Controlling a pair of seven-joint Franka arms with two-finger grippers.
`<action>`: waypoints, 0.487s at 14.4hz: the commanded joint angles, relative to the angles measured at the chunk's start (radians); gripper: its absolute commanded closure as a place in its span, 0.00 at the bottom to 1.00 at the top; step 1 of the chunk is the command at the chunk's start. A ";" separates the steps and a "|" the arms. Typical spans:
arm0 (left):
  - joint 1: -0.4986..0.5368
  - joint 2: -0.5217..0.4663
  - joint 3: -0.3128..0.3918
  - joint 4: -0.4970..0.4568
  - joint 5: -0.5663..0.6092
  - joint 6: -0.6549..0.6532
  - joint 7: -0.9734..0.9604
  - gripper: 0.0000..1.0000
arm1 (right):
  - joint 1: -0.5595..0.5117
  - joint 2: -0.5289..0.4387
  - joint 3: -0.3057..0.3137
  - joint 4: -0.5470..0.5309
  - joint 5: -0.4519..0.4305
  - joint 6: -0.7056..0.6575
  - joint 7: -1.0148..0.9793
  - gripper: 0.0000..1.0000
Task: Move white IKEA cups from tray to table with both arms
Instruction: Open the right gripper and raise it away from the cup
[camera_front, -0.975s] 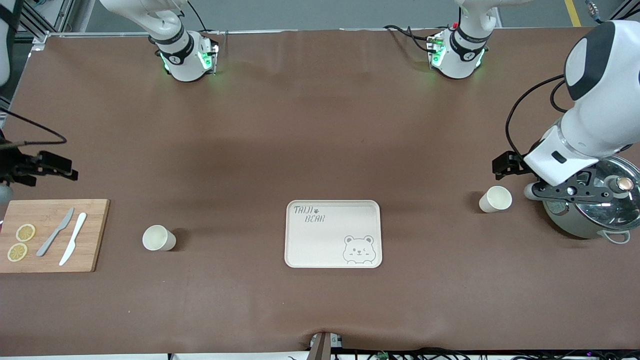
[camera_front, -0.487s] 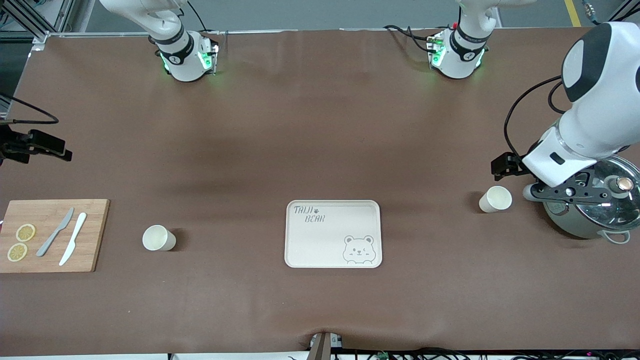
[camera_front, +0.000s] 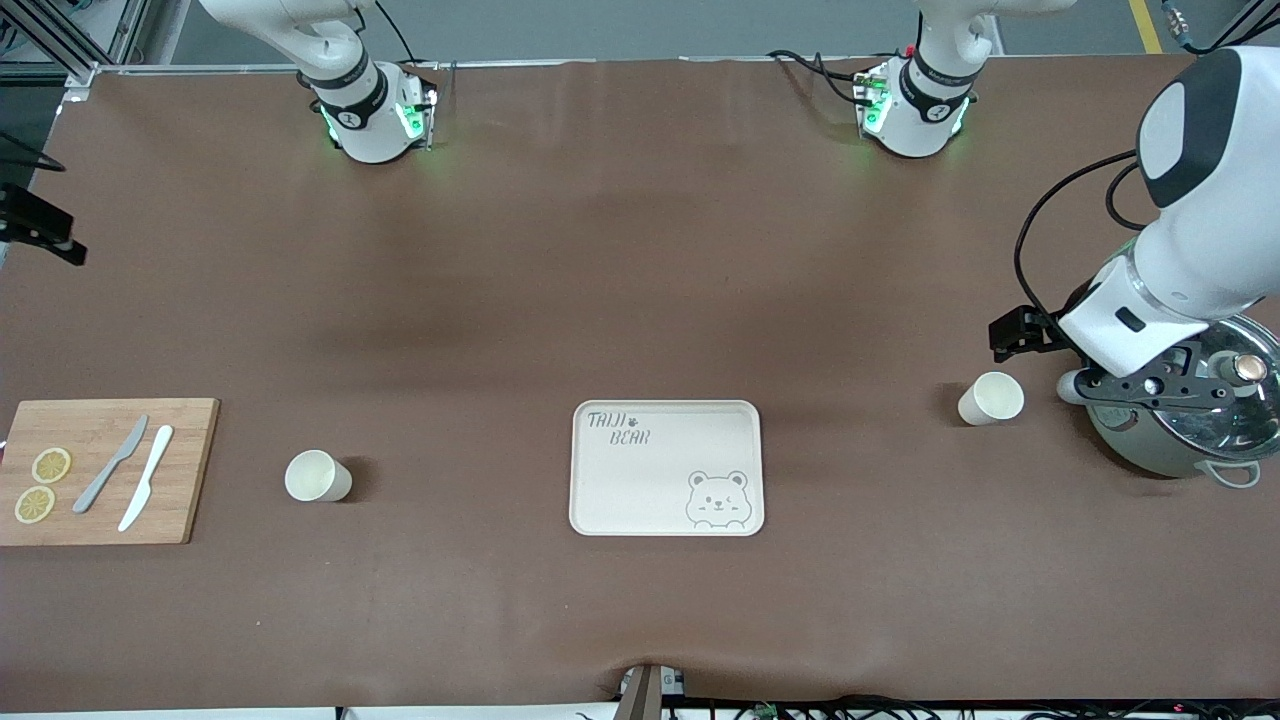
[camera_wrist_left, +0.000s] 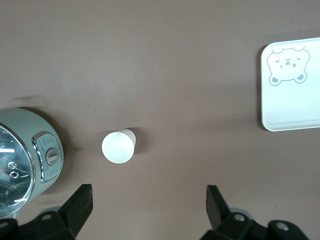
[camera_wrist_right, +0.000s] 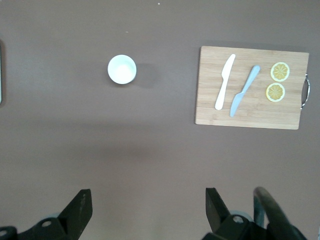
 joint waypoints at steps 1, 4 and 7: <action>-0.018 0.004 0.012 0.013 -0.005 -0.001 -0.011 0.00 | -0.008 -0.020 0.014 -0.050 -0.014 0.036 -0.009 0.00; -0.018 0.005 0.011 0.013 -0.008 -0.001 -0.011 0.00 | 0.034 -0.032 0.031 -0.071 -0.017 0.049 0.135 0.00; -0.018 0.005 0.012 0.013 -0.011 -0.001 -0.011 0.00 | 0.037 -0.040 0.033 -0.090 -0.017 0.058 0.135 0.00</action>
